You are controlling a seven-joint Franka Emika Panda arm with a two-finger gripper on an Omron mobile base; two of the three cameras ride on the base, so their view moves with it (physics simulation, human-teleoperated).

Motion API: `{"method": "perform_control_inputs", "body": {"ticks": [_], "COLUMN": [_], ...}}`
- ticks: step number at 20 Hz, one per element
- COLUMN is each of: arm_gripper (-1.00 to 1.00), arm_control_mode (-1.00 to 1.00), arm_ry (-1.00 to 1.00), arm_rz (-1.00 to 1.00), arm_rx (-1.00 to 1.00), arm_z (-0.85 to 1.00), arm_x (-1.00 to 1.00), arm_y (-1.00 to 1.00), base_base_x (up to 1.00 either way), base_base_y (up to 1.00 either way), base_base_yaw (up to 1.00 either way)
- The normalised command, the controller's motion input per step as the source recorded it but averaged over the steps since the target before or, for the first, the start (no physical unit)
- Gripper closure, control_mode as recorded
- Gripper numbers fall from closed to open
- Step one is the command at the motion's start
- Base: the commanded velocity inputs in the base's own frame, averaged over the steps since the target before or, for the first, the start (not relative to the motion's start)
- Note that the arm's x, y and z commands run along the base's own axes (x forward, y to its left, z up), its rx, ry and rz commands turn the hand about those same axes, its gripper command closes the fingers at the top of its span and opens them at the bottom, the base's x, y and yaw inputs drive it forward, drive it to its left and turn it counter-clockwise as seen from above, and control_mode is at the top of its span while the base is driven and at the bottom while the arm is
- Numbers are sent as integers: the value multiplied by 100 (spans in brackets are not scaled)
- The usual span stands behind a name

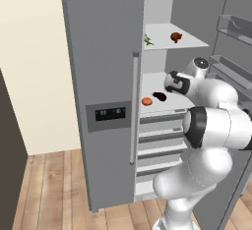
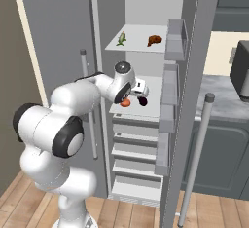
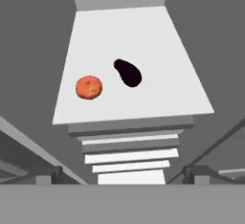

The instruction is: Gather the eggplant and squash from the fridge and place them on a tray on the dining counter. Then gather the chicken drumstick and fish from the fridge and place them on the other tray.

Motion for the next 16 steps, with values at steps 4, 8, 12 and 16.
{"method": "perform_control_inputs", "body": {"ticks": [4, 8, 12, 16], "arm_gripper": [-100, -100, -100, -100], "arm_control_mode": [-100, -100, -100, -100], "arm_ry": [0, 0, 1, 0], "arm_rz": [9, 3, 1, 0], "arm_rx": [-2, 0, -4, -2], "arm_z": [-31, -27, -29, -19], "arm_x": [29, 49, 52, 65], "arm_y": [-16, 0, -4, 0], "base_base_x": [0, 0, 0, 0], "base_base_y": [0, 0, 0, 0], "base_base_yaw": [0, 0, 0, 0]}}
